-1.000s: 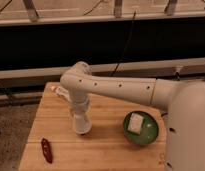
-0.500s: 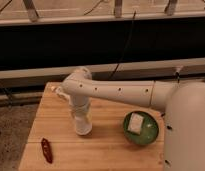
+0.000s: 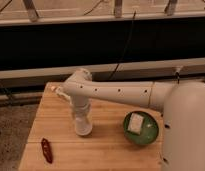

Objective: Place the ceramic cup over the eraser

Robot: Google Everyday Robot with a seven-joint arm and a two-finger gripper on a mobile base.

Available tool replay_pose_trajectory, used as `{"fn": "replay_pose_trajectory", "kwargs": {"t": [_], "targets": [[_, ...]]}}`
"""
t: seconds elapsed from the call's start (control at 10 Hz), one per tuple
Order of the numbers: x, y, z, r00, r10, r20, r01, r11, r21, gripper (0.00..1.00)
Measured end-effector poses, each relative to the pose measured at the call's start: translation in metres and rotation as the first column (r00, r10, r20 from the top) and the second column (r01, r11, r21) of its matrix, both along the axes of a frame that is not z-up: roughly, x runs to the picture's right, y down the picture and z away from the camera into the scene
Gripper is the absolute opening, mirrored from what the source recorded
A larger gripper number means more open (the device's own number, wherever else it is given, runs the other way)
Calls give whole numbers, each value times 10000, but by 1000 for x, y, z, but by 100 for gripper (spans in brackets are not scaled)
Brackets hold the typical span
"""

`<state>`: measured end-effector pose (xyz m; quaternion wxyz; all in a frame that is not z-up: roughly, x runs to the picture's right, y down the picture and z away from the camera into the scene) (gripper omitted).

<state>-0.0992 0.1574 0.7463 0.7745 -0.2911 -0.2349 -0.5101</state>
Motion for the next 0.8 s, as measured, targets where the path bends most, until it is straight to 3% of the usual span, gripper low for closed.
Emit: {"fn": "replay_pose_trajectory", "kwargs": {"t": [0.1,0.3,0.8], "targets": [[-1,-1,0,10000,-68,4,68,10000,-21,75],[-11,-3,-3,9997,-211,77,212,9998,-56,68],[-16,-11,-3,9991,-401,108,402,9991,-95,16]]}}
